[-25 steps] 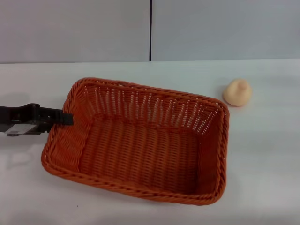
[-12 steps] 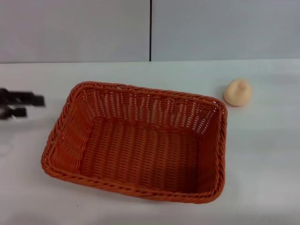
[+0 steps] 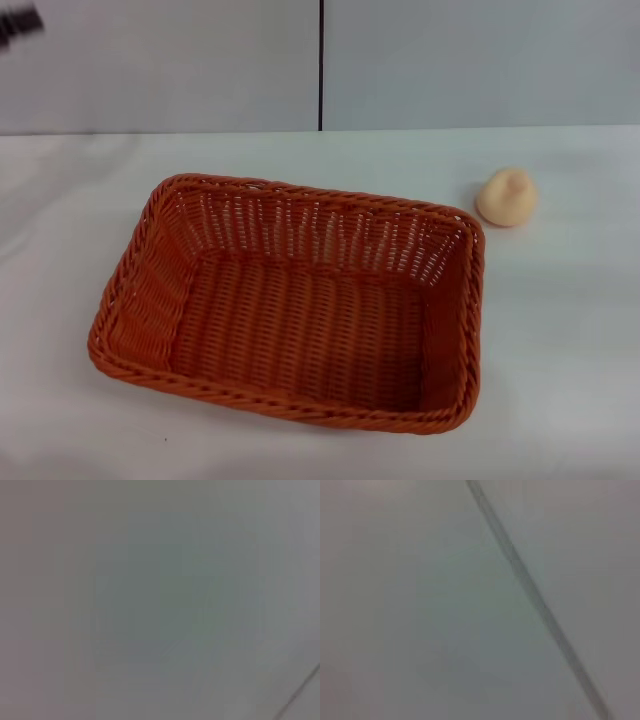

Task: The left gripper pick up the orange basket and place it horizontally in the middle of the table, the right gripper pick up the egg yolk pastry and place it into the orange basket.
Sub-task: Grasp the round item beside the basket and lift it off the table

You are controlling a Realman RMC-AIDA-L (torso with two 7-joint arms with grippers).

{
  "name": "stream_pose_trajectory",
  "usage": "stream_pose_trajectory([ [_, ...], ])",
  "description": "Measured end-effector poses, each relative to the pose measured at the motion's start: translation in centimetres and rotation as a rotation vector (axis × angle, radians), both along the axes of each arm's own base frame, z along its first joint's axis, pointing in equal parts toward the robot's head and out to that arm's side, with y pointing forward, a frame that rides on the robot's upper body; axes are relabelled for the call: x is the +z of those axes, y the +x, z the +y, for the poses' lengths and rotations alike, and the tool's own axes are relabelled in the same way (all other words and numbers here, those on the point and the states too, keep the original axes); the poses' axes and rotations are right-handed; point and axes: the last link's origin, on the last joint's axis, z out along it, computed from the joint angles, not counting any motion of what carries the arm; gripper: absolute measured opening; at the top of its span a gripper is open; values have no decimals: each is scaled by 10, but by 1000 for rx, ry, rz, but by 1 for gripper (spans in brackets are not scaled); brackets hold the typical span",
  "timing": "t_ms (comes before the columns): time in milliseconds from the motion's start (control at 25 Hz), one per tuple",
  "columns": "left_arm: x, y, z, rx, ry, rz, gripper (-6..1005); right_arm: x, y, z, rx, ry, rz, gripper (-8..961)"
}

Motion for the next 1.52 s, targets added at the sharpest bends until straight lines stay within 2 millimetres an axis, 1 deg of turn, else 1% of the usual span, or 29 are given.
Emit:
stream_pose_trajectory([
  [40,0,0,0,0,0,0,749,0,0,0,0,0,0,582],
  [80,-3,3,5,-92,87,-2,748,7,-4,3,37,-165,-10,582],
  [120,-3,3,5,-92,87,-2,748,7,-4,3,37,-165,-10,582],
  [160,-4,6,7,-140,135,-3,747,13,-6,4,43,-251,-21,582],
  [240,-12,10,11,-223,211,3,746,21,-12,8,34,-460,-51,582],
  [280,-18,14,13,-297,298,13,746,26,-17,12,-13,-652,-109,580],
  [320,-18,14,13,-297,298,13,745,26,-17,12,-13,-652,-109,578],
  [360,-22,15,14,-325,330,21,745,28,-20,14,-42,-736,-153,576],
  [400,-28,19,14,-384,411,45,745,28,-26,20,-106,-895,-237,574],
  [440,-28,19,14,-384,411,45,745,28,-26,20,-106,-895,-237,572],
  [480,-34,22,14,-418,465,59,745,26,-34,28,-162,-1024,-325,570],
  [520,-34,22,14,-418,465,59,745,24,-38,32,-191,-1082,-376,569],
  [560,-42,25,14,-454,533,79,745,24,-38,32,-191,-1082,-376,567],
  [600,-48,28,15,-470,560,92,744,17,-46,37,-226,-1158,-461,565],
  [640,-48,28,15,-470,560,92,744,17,-46,37,-226,-1158,-461,563],
  [720,-56,32,15,-494,588,112,744,5,-55,44,-249,-1209,-552,559],
  [760,-56,32,15,-494,588,112,744,5,-55,44,-249,-1209,-552,557],
  [800,-59,33,15,-502,594,116,744,-4,-59,48,-270,-1234,-596,555],
  [840,-59,33,15,-502,594,116,744,-4,-59,48,-270,-1234,-596,553],
  [880,-61,34,14,-505,591,113,744,-17,-63,51,-289,-1252,-634,551],
  [960,-63,35,14,-509,585,111,744,-22,-65,53,-295,-1254,-652,547],
  [1000,-65,36,14,-512,579,107,744,-37,-70,55,-300,-1261,-697,546],
  [1040,-69,36,13,-516,567,100,743,-37,-70,55,-300,-1261,-697,544],
  [1120,-73,35,12,-512,560,88,743,-55,-75,60,-321,-1255,-760,540],
  [1160,-75,35,11,-508,557,79,743,-55,-75,60,-321,-1255,-760,538],
  [1200,-77,33,10,-504,555,66,743,-65,-77,63,-339,-1243,-793,536],
  [1240,-77,33,10,-504,555,66,743,-65,-77,63,-339,-1243,-793,534],
  [1400,-83,34,8,-509,537,62,743,-84,-85,69,-339,-1212,-829,526],
  [1520,-84,34,8,-511,530,61,742,-89,-88,71,-333,-1198,-833,521],
])
